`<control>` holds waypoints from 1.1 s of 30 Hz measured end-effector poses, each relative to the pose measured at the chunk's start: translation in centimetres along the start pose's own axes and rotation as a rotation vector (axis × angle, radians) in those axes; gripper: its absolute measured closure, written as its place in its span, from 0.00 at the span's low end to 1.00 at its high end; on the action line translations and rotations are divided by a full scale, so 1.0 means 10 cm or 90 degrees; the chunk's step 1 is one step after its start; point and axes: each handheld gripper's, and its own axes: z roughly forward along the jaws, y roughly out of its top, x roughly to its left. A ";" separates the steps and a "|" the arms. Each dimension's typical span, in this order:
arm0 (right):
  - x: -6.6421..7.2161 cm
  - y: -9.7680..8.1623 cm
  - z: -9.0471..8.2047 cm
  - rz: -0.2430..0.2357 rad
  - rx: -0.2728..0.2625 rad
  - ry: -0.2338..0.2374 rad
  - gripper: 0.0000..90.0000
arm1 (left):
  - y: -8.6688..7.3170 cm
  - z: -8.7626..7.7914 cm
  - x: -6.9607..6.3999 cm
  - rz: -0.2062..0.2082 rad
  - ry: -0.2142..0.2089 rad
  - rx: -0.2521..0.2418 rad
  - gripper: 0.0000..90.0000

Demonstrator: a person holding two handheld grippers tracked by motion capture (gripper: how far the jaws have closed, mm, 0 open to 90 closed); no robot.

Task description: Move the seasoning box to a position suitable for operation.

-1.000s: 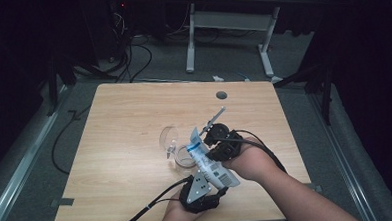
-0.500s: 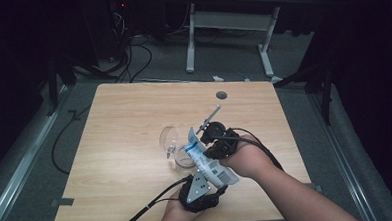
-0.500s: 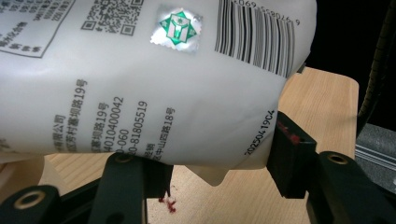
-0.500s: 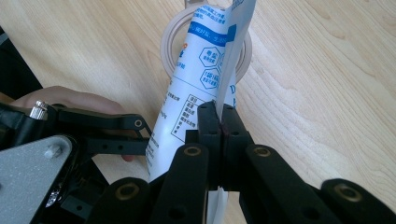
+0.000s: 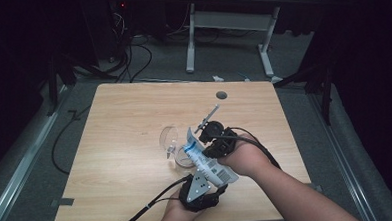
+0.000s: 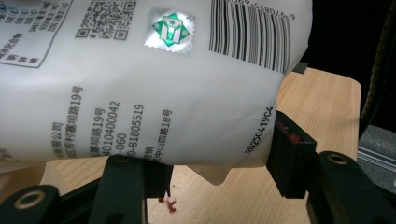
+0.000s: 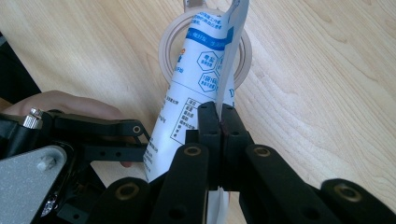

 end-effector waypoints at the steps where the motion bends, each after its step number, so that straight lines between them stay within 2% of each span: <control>1: 0.00 0.00 0.00 0.000 0.000 0.001 1.00 | 0.00 0.00 0.00 0.000 -0.001 0.000 0.54; 33: -0.04 0.04 0.01 -0.003 0.000 0.005 1.00 | 0.05 0.01 0.03 -0.002 -0.004 0.001 0.54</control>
